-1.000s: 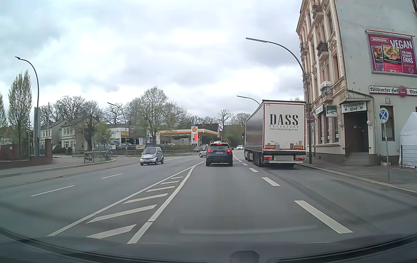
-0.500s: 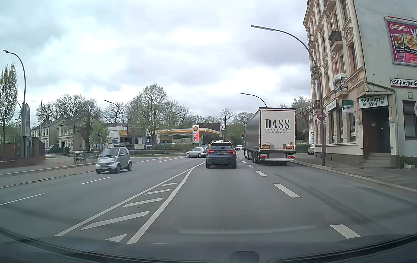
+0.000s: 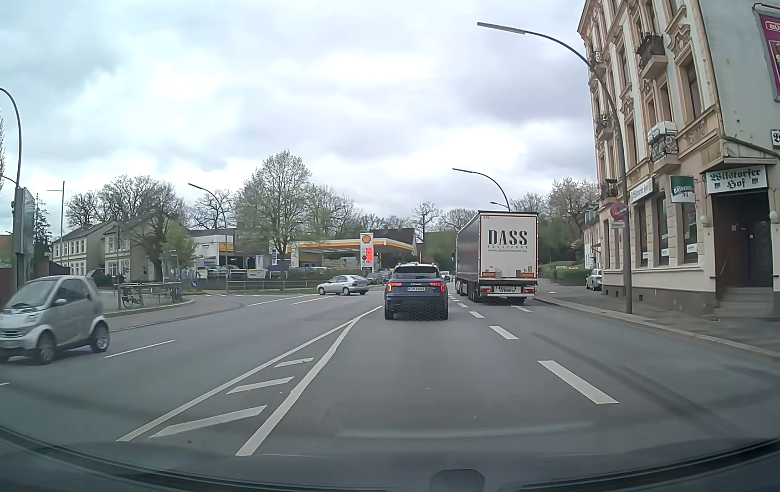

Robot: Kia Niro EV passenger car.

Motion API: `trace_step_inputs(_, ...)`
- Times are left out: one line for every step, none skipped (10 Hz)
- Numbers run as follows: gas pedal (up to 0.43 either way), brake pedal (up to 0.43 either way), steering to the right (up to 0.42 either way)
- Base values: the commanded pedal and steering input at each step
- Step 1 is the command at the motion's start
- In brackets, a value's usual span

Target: Follow the waypoints while adhering to traffic rules and regulations

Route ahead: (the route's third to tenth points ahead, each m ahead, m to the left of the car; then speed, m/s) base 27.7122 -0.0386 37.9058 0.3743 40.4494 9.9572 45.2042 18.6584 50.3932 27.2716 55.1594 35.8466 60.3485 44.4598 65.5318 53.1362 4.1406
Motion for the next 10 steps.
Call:
trace_step_inputs(0.000, 0.006, -0.009)
trace_step_inputs(0.000, 0.006, -0.009)
trace_step_inputs(0.008, 0.006, -0.009)
trace_step_inputs(0.028, 0.006, -0.008)
trace_step_inputs(0.039, 0.006, -0.006)
trace_step_inputs(0.039, 0.006, -0.005)
trace_step_inputs(0.039, 0.006, -0.005)
trace_step_inputs(0.020, 0.006, -0.005)
trace_step_inputs(0.008, 0.000, -0.005)
trace_step_inputs(0.000, 0.006, -0.005)
